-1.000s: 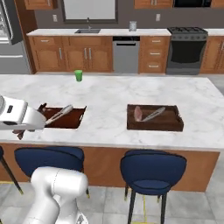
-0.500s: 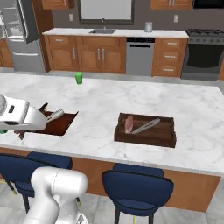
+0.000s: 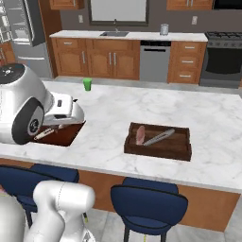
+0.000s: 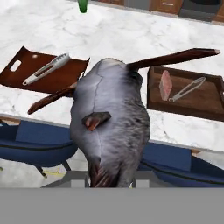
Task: Gather the lime and eggplant from the fridge and place them on a tray on the dining counter. Then gather the steak and fish from the fridge and place them on the other tray.
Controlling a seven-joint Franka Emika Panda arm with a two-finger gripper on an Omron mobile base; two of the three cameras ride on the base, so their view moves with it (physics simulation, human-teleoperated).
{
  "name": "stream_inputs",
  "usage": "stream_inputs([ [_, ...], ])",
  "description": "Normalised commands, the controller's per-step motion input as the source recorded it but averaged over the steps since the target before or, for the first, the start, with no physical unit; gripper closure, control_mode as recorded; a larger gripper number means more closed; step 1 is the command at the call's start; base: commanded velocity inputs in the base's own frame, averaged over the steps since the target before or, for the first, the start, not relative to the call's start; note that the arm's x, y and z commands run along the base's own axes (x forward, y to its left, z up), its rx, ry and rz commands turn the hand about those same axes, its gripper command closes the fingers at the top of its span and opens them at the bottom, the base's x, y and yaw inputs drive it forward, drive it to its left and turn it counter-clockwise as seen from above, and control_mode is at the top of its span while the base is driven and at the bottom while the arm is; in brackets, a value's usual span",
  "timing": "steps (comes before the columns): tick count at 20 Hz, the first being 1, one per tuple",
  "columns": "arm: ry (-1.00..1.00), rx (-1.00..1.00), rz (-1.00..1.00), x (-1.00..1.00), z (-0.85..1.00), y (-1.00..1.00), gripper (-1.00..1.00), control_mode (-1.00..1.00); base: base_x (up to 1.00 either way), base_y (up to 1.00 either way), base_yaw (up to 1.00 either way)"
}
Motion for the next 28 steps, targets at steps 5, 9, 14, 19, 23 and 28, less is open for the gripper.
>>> stream_inputs([
  [5, 0.01, 0.09, 0.16, 0.98, -0.03, -0.69, 1.0, -1.0, 0.0, 0.0, 0.0],
  [9, 0.05, 0.04, 0.02, 0.95, -0.12, -0.36, 1.0, -1.0, 0.0, 0.0, 0.0],
  [14, 0.06, 0.0, -0.07, 0.86, -0.16, -0.11, 1.0, -1.0, 0.0, 0.0, 0.0],
  [19, 0.07, 0.0, -0.13, 0.62, -0.32, -0.24, 1.0, -1.0, 0.0, 0.0, 0.0],
  [23, 0.06, 0.0, -0.13, 0.34, -0.55, -0.5, 1.0, -1.0, 0.0, 0.0, 0.0],
  [28, 0.07, 0.0, -0.14, 0.24, -0.48, -0.59, 1.0, -1.0, 0.0, 0.0, 0.0],
])
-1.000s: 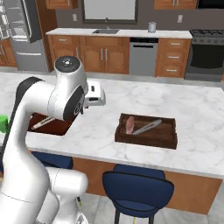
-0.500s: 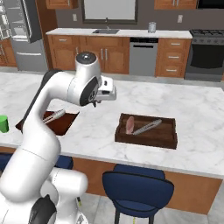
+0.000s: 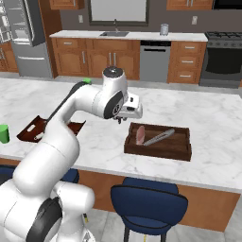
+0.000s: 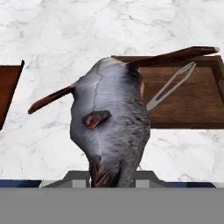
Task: Gather the lime and eggplant from the fridge and place them on a tray on the dining counter. Then gather the steak and fish from the fridge and place them on the other tray.
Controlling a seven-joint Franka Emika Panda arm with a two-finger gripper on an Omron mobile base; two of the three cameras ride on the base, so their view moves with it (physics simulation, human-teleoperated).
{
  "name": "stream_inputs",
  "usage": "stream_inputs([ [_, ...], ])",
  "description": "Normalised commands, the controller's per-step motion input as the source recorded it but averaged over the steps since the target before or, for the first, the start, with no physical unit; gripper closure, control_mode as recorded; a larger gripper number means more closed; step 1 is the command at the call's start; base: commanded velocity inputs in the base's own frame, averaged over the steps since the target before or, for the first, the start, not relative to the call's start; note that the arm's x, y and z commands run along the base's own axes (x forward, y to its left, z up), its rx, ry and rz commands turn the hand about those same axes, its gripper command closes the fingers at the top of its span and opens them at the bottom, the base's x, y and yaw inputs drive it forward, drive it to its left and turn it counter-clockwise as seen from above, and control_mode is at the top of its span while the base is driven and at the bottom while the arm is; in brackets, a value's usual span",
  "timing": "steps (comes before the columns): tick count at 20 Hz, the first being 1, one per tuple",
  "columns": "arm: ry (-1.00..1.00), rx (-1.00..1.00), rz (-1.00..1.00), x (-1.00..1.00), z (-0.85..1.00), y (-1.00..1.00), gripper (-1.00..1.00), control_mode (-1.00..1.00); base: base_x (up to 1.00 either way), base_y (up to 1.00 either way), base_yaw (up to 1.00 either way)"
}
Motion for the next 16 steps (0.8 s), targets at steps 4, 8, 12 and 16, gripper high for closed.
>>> stream_inputs([
  [4, 0.08, 0.0, -0.15, 0.16, -0.4, -0.47, 1.0, -1.0, 0.0, 0.0, 0.0],
  [8, 0.04, 0.0, -0.04, -0.03, -0.16, -0.25, 1.0, -1.0, 0.0, 0.0, 0.0],
  [12, 0.0, 0.0, -0.02, 0.0, -0.1, -0.17, 1.0, -1.0, 0.0, 0.0, 0.0],
  [16, 0.0, 0.0, -0.16, 0.0, -0.23, -0.19, 1.0, -1.0, 0.0, 0.0, 0.0],
])
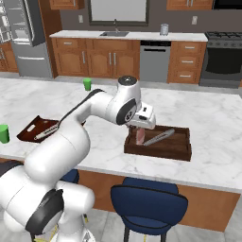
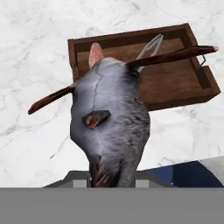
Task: Gather the lime and eggplant from the fridge and place them on a tray on the dining counter. Then gather the steak and fish from the fridge and place them on the other tray.
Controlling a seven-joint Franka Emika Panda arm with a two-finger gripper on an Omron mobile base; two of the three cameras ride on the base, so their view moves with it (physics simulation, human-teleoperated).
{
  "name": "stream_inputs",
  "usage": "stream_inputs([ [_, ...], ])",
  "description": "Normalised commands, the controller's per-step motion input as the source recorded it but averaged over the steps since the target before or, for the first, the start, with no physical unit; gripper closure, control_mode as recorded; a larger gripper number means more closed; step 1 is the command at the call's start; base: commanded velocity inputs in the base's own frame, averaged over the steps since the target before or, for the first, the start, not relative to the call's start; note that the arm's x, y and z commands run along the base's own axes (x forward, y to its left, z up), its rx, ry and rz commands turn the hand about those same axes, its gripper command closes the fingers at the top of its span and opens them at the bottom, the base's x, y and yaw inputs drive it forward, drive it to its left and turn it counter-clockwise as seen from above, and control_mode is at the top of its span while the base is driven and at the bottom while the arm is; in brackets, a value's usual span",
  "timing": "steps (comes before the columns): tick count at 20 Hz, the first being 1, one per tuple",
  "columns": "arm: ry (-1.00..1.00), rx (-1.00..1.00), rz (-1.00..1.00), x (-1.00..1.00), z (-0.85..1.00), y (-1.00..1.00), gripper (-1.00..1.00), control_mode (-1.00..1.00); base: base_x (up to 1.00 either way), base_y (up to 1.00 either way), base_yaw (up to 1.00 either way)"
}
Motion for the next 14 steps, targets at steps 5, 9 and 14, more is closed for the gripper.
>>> stream_inputs([
  [5, 0.0, 0.0, -0.2, 0.07, -0.2, -0.17, 1.0, -1.0, 0.0, 0.0, 0.0],
  [9, 0.0, 0.04, -0.12, 0.25, -0.17, -0.2, 1.0, -1.0, 0.0, 0.0, 0.0],
  [14, 0.02, 0.05, -0.04, 0.44, -0.21, -0.17, 1.0, -1.0, 0.0, 0.0, 0.0],
])
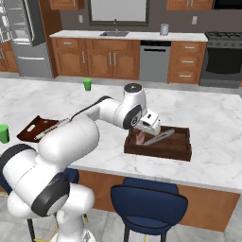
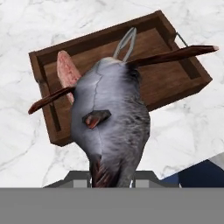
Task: Gather the lime and eggplant from the fridge and place them on a tray on the dining counter. Then gather the steak and fish from the fridge and place them on the other tray.
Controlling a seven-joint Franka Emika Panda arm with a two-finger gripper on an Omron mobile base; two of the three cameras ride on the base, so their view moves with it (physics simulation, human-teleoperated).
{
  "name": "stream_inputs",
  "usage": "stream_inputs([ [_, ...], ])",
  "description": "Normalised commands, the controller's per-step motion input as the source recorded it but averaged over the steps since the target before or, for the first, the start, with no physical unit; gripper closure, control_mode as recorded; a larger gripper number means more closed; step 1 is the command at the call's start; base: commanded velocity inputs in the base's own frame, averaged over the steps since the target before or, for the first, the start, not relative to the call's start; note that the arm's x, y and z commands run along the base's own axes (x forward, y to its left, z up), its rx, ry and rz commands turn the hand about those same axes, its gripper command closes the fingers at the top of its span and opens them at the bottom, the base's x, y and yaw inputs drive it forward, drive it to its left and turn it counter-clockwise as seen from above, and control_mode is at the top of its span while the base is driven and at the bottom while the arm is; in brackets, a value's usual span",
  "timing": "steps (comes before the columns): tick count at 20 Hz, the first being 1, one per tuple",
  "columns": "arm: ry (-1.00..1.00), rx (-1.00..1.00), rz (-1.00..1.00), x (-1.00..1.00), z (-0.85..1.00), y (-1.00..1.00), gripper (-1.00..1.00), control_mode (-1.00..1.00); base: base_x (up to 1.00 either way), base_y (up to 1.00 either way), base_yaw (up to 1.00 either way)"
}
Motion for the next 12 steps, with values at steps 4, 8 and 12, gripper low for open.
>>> stream_inputs([
  [4, 0.02, 0.05, -0.05, 0.36, -0.24, -0.27, 1.0, -1.0, 0.0, 0.0, 0.0],
  [8, 0.05, 0.04, -0.06, 0.29, -0.27, -0.3, 1.0, -1.0, 0.0, 0.0, 0.0],
  [12, 0.09, 0.02, -0.06, 0.39, -0.3, -0.16, 1.0, -1.0, 0.0, 0.0, 0.0],
])
